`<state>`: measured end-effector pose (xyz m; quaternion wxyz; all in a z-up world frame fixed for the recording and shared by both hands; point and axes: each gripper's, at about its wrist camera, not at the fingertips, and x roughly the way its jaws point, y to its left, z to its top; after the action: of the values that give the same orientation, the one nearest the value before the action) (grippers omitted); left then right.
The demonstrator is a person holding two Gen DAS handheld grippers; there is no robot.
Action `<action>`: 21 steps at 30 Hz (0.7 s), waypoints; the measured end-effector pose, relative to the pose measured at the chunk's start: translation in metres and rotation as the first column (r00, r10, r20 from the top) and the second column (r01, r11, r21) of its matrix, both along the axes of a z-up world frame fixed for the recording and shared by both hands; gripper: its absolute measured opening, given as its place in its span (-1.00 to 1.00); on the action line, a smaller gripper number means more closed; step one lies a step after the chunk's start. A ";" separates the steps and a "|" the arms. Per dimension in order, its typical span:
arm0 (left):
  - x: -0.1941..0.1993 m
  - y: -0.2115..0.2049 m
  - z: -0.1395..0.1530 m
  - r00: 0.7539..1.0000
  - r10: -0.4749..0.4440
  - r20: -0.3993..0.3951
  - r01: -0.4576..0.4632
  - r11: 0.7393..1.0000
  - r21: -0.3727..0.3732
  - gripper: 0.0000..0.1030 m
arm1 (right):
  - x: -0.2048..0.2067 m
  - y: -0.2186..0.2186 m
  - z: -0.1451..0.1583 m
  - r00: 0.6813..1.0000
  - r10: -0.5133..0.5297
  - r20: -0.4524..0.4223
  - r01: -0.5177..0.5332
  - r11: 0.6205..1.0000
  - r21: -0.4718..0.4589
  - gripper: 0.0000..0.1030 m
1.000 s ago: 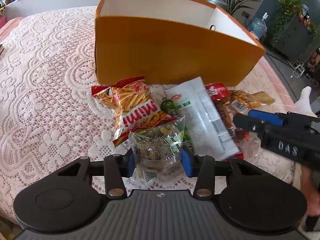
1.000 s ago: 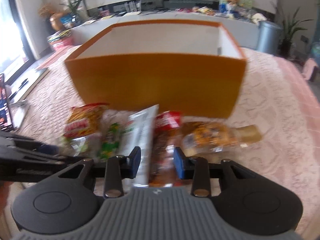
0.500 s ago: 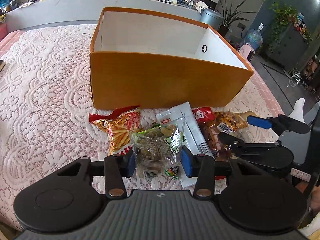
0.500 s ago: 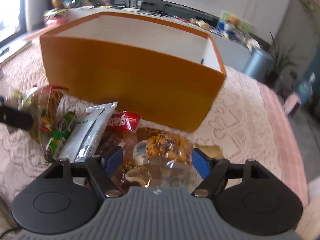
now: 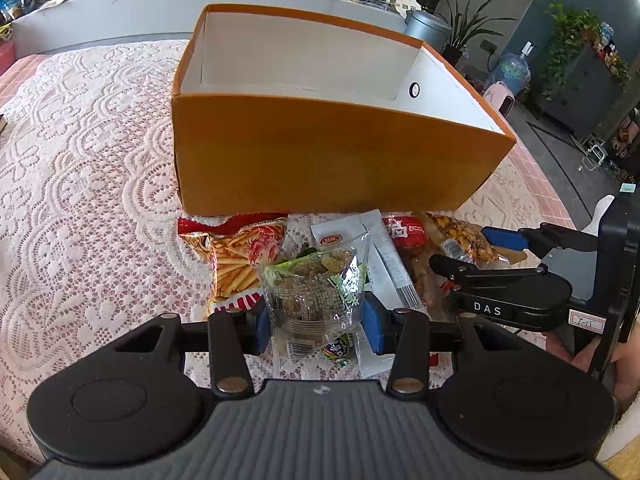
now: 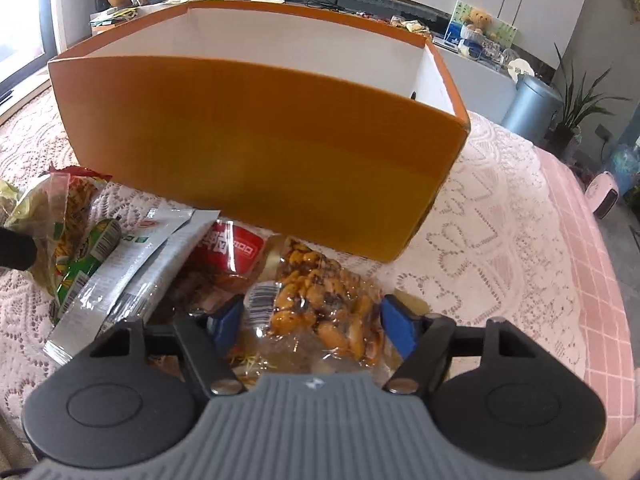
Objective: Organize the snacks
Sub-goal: 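Grasp the clear green snack bag with the left gripper while the right grasps the clear nut bag, then lift both bags over the orange box and open both grippers to drop them in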
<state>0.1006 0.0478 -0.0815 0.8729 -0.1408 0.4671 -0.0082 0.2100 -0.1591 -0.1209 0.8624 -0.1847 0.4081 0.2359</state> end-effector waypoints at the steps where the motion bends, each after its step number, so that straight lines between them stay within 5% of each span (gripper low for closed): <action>1: 0.000 -0.001 0.000 1.000 -0.003 -0.001 0.003 1.000 0.000 -0.01 | -0.001 0.001 -0.001 1.000 0.000 0.009 0.000 1.000 -0.012 0.20; 9: -0.003 0.002 0.001 1.000 0.006 0.003 -0.006 1.000 0.000 -0.01 | -0.005 0.001 0.009 0.997 -0.035 0.062 0.037 0.999 -0.039 -0.17; 21: -0.014 0.006 0.021 0.998 0.030 0.049 -0.030 1.000 0.003 -0.01 | -0.026 0.001 0.055 0.987 -0.038 0.158 0.037 0.999 0.006 -0.40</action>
<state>0.0866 0.0538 -0.0604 0.8843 -0.1459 0.4436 0.0023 0.1838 -0.1580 -0.0654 0.8965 -0.1938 0.3417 0.2049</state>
